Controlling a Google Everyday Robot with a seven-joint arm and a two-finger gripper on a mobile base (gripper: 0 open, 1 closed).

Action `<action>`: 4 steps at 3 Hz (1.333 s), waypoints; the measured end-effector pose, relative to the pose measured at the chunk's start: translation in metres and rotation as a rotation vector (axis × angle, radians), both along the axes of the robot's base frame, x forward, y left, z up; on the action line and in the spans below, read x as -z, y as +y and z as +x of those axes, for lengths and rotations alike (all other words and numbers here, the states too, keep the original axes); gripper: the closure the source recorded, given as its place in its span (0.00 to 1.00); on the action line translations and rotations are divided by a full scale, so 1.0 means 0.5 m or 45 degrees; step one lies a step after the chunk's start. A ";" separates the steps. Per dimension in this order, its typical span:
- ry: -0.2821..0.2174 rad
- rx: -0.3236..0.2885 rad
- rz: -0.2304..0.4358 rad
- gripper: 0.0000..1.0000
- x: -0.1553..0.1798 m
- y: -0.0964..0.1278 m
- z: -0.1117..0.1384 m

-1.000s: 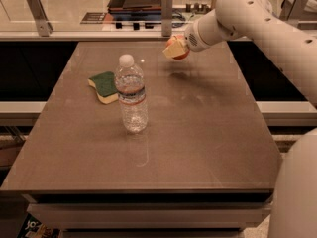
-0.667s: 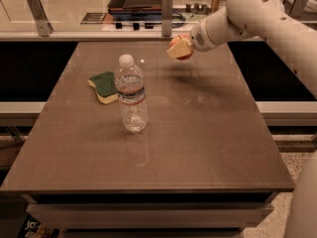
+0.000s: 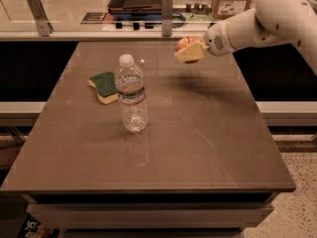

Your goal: Move apple near water bottle

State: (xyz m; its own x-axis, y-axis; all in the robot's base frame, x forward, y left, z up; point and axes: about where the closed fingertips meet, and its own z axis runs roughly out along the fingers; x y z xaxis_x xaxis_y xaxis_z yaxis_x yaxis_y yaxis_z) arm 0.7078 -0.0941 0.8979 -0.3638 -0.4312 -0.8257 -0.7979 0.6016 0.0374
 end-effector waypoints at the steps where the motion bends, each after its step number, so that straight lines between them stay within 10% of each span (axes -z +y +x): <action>1: -0.011 -0.043 0.027 1.00 -0.005 -0.018 -0.045; 4: -0.076 -0.126 0.090 1.00 0.045 0.002 -0.157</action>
Offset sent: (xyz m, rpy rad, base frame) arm -0.0658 -0.0194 -0.0093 0.0286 -0.0375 0.0740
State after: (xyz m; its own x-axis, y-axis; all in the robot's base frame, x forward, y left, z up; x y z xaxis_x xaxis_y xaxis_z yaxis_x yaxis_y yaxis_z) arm 0.6293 -0.0931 0.8753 -0.2719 -0.4024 -0.8742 -0.8553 0.5173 0.0279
